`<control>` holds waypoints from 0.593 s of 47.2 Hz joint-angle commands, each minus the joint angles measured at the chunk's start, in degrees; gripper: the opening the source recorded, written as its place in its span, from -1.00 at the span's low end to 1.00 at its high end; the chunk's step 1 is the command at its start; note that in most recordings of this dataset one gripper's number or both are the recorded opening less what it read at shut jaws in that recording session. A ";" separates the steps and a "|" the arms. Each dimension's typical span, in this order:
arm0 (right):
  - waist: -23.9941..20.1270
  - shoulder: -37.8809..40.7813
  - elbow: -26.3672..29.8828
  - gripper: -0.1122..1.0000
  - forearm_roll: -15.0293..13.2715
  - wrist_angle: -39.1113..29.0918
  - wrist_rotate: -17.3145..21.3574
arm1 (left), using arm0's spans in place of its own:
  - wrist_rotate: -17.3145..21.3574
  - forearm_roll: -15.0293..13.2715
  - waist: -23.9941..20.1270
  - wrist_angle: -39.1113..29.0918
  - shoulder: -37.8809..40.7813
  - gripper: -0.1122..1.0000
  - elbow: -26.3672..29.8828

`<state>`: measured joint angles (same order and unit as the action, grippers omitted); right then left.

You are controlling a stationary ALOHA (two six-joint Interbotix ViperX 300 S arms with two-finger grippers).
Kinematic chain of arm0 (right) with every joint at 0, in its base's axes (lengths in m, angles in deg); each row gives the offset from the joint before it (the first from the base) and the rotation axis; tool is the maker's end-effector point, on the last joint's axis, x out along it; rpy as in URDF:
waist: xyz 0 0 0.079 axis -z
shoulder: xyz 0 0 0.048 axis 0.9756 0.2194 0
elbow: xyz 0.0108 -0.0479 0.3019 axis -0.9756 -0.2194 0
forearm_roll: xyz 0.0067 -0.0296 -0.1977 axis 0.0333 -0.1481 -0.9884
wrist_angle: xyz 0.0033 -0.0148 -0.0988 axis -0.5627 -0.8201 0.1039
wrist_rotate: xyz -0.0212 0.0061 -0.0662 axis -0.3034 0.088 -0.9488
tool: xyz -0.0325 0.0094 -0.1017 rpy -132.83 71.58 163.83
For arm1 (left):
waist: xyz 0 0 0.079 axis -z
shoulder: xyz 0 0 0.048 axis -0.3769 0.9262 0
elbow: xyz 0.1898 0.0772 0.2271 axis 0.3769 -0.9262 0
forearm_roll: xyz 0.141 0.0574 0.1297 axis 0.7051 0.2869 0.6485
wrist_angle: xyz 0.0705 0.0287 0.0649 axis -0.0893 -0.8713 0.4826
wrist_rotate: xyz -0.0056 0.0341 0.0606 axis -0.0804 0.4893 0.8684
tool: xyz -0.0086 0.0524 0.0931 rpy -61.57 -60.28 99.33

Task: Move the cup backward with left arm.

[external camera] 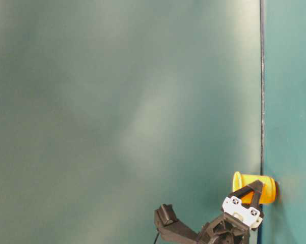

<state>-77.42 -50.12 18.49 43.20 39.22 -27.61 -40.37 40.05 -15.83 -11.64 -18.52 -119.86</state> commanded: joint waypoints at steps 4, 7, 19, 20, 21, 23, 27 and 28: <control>0.00 0.18 1.85 -0.81 0.09 0.26 0.09 | -0.09 0.09 -0.44 0.62 -0.79 0.36 1.05; 0.00 0.18 1.85 -0.81 0.09 0.26 0.09 | -0.09 0.18 -0.44 0.62 -0.70 0.36 1.05; 0.00 0.18 1.85 -0.81 0.09 -0.09 0.09 | -0.09 0.18 -0.44 0.62 -0.70 0.36 1.05; 0.00 0.18 1.85 -0.81 0.00 -0.18 0.09 | -0.09 0.18 -0.44 0.62 -0.70 0.36 1.05; 0.00 0.18 1.85 -0.81 0.09 -0.26 0.09 | -0.09 0.18 -0.44 0.62 -0.79 0.36 1.05; 0.00 0.18 1.85 -0.81 0.09 -0.35 0.09 | -0.09 0.09 -0.44 0.62 -0.70 0.36 1.05; 0.00 0.09 1.93 -0.81 0.09 -0.35 0.09 | -0.09 0.09 -0.44 0.62 -0.79 0.36 1.05; 0.00 0.09 1.93 -0.81 0.09 -0.44 0.09 | -0.09 0.18 -0.44 0.62 -0.79 0.36 1.05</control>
<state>-77.42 -50.12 18.40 43.12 38.70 -27.61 -40.37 40.05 -16.00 -11.64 -18.52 -119.86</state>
